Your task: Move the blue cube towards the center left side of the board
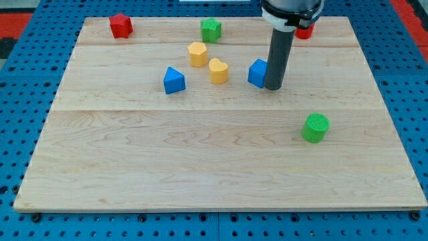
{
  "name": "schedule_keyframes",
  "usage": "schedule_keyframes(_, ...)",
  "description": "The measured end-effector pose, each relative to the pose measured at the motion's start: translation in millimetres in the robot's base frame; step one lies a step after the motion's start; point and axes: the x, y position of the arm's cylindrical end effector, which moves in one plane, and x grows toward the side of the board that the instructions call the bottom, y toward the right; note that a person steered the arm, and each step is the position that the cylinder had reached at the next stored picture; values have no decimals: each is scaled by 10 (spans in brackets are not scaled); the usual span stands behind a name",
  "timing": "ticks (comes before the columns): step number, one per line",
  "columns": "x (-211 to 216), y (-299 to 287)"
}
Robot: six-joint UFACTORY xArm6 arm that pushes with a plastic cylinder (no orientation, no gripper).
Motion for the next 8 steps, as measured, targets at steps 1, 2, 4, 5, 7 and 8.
schedule_keyframes(1,-543,626)
schedule_keyframes(2,-566,-94)
schedule_keyframes(4,447,-595)
schedule_keyframes(5,679,-423)
schedule_keyframes(7,466,-2094)
schedule_keyframes(8,464,-2445)
